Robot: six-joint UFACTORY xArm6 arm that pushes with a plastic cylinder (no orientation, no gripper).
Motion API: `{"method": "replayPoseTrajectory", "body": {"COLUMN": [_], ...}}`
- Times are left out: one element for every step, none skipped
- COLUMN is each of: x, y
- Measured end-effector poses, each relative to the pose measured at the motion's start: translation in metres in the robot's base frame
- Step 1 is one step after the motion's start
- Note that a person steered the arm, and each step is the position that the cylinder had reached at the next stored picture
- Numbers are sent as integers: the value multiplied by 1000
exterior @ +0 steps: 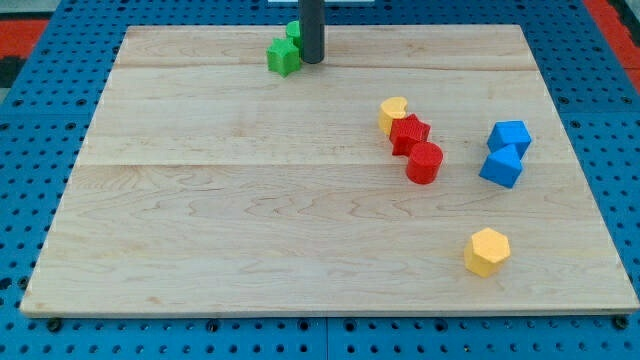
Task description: Push the yellow heart to the yellow hexagon
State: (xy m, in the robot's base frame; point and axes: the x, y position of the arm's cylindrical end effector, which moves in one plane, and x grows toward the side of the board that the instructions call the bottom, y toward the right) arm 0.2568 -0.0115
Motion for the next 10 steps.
{"method": "replayPoseTrajectory", "body": {"x": [8,8,21,62,104,139,160,190,221,261], "y": [15,67,110,113,91,52,49,50,51,72]}}
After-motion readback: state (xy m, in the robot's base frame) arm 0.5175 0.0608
